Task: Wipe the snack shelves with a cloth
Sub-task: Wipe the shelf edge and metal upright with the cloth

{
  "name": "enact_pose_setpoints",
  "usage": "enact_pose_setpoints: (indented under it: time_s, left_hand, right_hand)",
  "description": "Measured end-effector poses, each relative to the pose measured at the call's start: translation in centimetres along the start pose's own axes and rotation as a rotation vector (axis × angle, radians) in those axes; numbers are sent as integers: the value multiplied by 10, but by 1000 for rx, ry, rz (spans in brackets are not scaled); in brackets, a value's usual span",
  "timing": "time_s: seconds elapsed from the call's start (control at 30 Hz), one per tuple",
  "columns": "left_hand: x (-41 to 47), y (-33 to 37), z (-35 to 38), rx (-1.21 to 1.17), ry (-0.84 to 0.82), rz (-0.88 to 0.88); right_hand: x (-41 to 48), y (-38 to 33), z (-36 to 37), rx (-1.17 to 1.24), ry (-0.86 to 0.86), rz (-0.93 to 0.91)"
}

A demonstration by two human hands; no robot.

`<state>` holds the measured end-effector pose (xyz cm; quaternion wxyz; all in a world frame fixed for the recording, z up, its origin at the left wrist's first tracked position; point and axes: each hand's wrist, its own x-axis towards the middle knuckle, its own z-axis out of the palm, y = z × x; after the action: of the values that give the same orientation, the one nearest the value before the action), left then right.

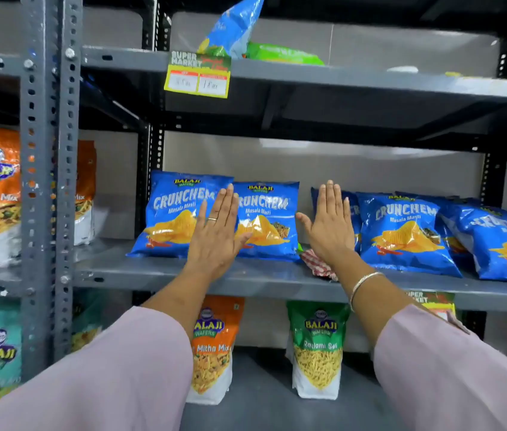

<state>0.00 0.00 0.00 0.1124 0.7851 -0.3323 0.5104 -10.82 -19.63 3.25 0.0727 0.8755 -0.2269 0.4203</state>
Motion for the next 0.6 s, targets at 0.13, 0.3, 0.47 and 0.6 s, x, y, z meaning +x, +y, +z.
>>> enact_pose_setpoints:
  time_s: [0.13,0.3,0.47,0.6]
  left_hand:
    - [-25,13,11,-64,-68,62]
    - [-50,18,25,-94,-295,60]
    - [-54,20,34,-95,-233,0]
    - [-55,20,38,-51,-195,2]
  right_hand:
    - [-7,11,14,-18,-248,108]
    - [-10,18,28,-3,-530,194]
    - [7,29,39,-2,-754,234]
    - [13,29,47,118,-830,274]
